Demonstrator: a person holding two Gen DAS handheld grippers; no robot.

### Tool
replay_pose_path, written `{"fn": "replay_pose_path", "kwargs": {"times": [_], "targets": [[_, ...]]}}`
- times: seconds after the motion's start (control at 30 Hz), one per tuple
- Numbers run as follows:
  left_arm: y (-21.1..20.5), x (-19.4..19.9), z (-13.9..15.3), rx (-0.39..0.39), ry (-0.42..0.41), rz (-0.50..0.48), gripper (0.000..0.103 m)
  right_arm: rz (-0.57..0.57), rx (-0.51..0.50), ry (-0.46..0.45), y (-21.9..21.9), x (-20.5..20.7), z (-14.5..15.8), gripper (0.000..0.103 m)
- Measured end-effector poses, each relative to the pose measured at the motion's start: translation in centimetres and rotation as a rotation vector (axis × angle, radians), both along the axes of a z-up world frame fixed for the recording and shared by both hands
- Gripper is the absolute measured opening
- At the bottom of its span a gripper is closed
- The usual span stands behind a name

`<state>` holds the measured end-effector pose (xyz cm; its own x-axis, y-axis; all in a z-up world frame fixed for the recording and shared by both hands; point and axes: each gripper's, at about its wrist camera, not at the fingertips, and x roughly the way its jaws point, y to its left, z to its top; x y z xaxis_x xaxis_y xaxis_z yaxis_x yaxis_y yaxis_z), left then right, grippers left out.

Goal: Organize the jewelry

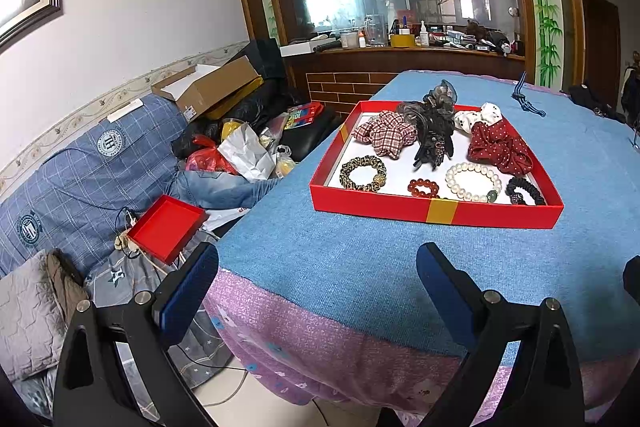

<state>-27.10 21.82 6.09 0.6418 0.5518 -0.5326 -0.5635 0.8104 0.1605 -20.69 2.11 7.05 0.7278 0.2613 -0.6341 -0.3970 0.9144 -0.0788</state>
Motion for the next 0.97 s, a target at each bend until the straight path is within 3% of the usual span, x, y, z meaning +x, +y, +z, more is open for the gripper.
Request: {"fn": "replay_pose_path", "kwargs": {"times": [0.73,0.97], "targets": [[0.0,0.1,0.0,0.001,0.001,0.001,0.099,-0.001,0.003,0.012,0.0,-0.1,-0.6,0.101],[-1.1,-0.3,0.6,0.063,-0.009,-0.015,0.099,-0.061,0.063,0.059,-2.8,2.2,-0.1,0.101]]}}
